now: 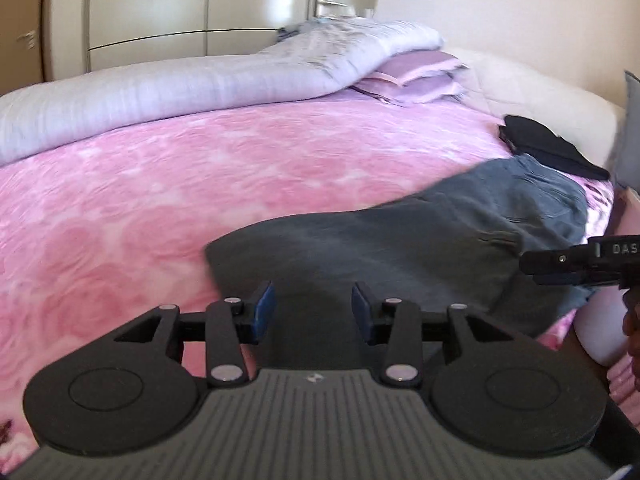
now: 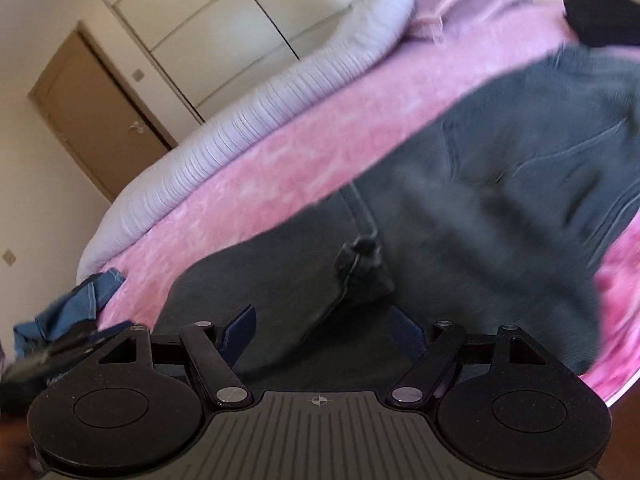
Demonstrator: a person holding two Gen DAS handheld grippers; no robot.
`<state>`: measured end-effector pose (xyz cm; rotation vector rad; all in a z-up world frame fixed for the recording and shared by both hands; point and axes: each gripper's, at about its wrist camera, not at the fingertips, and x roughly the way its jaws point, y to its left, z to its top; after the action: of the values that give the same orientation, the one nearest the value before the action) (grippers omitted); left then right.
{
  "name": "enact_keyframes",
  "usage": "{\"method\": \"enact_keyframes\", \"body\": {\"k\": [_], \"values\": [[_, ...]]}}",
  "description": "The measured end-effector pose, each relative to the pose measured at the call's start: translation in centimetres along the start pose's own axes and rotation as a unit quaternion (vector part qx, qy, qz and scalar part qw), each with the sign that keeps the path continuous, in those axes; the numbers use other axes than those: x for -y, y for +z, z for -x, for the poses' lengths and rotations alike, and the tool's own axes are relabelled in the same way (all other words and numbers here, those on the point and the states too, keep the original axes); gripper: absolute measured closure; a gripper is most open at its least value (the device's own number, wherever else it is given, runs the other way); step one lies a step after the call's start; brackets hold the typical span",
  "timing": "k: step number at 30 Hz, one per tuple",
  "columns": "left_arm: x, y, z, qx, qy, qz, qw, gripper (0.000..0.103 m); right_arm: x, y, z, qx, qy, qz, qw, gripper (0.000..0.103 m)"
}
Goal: Fold clothes
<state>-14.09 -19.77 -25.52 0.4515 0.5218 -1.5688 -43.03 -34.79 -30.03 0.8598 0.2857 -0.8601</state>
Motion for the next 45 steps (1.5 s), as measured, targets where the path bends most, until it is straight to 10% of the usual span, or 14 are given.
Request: {"method": "enact_keyframes", "body": {"k": [4, 5, 6, 19, 27, 30, 34, 39, 45], "values": [[-0.6, -0.9, -0.8, -0.007, -0.005, -0.006, 0.9999, 0.066, 0.8, 0.6, -2.1, 0.010, -0.023, -0.033, 0.999, 0.037], [-0.6, -1.1, -1.0, -0.009, -0.005, -0.008, 0.9999, 0.066, 1.0, 0.9, -2.5, 0.012, -0.022, -0.043, 0.999, 0.085], [-0.6, -1.3, -1.1, -0.011, -0.006, -0.010, 0.9999, 0.066, 1.2, 1.4, -3.0, 0.006, -0.016, -0.049, 0.999, 0.099], [-1.9, -1.8, -1.6, -0.026, -0.005, -0.019, 0.9995, 0.067, 2.5, 3.5, -2.3, -0.003, -0.056, -0.012, 0.998, 0.086], [-3.6, -2.6, -3.1, -0.040, 0.002, 0.004, 0.9992, 0.063, -4.6, 0.2, 1.3, 0.081, -0.125, 0.170, 0.974, 0.073], [-4.0, -2.3, -2.8, -0.043, 0.001, 0.009, 0.9991, 0.063, -5.3, -0.2, -1.1, 0.053, -0.066, 0.192, 0.978, 0.072], [-5.0, -1.9, -1.2, -0.037, 0.004, 0.016, 0.9992, 0.067, -3.7, -0.3, -5.8, -0.032, -0.091, 0.193, 0.976, 0.071], [-5.3, -2.4, 1.8, -0.026, -0.074, 0.048, 0.9958, 0.067, -5.9, -0.9, -3.0, -0.012, -0.079, 0.215, 0.973, 0.069], [-2.2, -4.9, 1.2, -0.079, -0.074, -0.043, 0.9931, 0.065, -7.1, -3.6, -3.9, -0.055, -0.057, 0.245, 0.966, 0.064]]}}
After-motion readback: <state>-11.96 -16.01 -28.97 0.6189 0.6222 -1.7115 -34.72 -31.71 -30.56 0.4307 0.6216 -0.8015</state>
